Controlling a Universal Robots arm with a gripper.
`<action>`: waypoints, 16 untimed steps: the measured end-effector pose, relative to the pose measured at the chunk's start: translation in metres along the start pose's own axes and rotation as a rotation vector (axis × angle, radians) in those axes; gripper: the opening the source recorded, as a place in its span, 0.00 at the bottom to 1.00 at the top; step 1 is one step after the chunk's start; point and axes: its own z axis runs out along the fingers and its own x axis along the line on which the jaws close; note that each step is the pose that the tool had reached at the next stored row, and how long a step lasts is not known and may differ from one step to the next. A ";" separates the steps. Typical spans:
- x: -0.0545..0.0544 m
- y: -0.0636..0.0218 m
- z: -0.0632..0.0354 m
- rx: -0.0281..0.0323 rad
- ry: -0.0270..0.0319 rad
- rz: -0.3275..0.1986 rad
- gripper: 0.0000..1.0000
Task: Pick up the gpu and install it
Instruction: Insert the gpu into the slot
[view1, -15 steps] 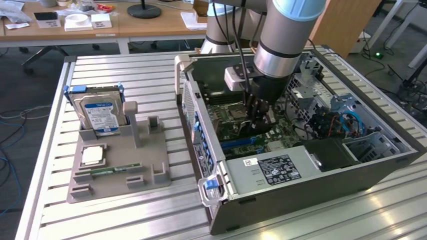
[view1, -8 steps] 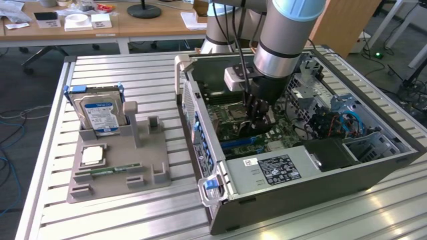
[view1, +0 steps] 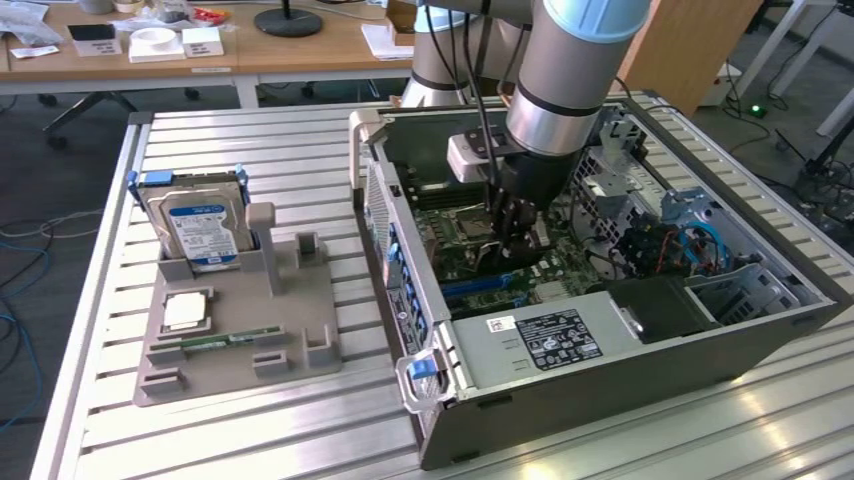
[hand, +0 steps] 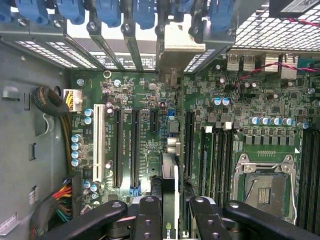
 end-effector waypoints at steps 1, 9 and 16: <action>0.000 0.0001 0.0000 0.0000 0.0000 0.000 0.26; 0.001 0.0016 0.0001 0.0000 0.0001 0.000 0.26; 0.001 0.0035 0.0002 0.0000 0.0000 0.000 0.26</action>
